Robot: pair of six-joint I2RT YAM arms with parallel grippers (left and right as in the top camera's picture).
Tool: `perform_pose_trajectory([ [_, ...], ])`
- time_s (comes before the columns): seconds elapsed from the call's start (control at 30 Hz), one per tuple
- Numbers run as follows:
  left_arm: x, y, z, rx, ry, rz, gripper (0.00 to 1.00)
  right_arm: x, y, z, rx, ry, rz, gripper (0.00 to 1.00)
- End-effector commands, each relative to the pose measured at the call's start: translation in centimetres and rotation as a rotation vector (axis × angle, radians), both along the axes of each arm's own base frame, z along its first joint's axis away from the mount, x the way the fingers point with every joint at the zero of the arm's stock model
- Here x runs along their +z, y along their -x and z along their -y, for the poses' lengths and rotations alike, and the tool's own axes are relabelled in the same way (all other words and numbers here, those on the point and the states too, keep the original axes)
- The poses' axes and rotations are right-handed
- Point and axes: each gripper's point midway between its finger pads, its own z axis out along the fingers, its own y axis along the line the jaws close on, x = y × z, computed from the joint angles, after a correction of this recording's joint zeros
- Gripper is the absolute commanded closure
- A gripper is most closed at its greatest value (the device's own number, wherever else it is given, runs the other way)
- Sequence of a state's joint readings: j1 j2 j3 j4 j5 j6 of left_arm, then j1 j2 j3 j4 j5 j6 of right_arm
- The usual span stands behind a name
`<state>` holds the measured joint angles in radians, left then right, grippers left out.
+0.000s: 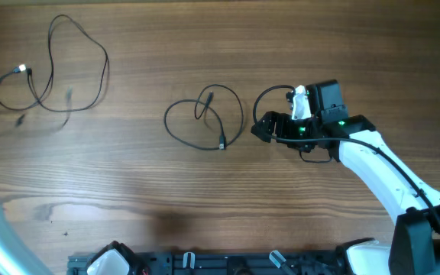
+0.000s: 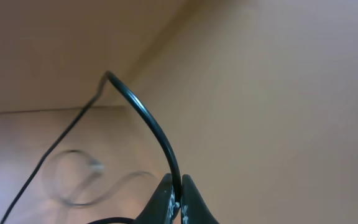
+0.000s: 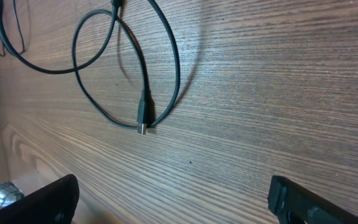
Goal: Untangle cables
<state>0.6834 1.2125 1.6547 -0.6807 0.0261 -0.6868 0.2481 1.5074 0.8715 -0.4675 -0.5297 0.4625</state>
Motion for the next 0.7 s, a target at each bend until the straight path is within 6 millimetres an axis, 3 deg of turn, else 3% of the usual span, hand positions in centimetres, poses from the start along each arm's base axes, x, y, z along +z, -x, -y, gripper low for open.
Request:
perform_pose_trajectory([
  [0.0,-3.9,4.0,-5.7,0.247,0.133,-0.066,0.96,-0.8,0.4,0.2,-0.011,0.015,-0.030,0.00],
  [0.1,-7.2,4.6,-8.3,0.311,0.212,-0.139,0.96,-0.9,0.5,0.2,-0.017,0.015,-0.039,0.00],
  [0.37,-16.6,2.1,-11.8,0.320,0.389,-0.332,0.96,-0.9,0.6,0.2,-0.031,0.012,-0.056,0.00],
  [0.53,-22.6,1.2,-12.7,0.318,0.500,-0.456,0.96,-1.1,0.4,0.6,-0.042,0.035,-0.049,0.01],
  [0.57,-24.7,1.2,-12.8,0.327,0.551,-0.493,0.96,-1.1,0.4,0.6,-0.043,0.035,-0.049,0.00],
  [0.67,-28.7,1.8,-12.1,0.397,0.708,-0.539,0.96,-1.1,0.4,0.6,-0.043,0.035,-0.049,0.00],
])
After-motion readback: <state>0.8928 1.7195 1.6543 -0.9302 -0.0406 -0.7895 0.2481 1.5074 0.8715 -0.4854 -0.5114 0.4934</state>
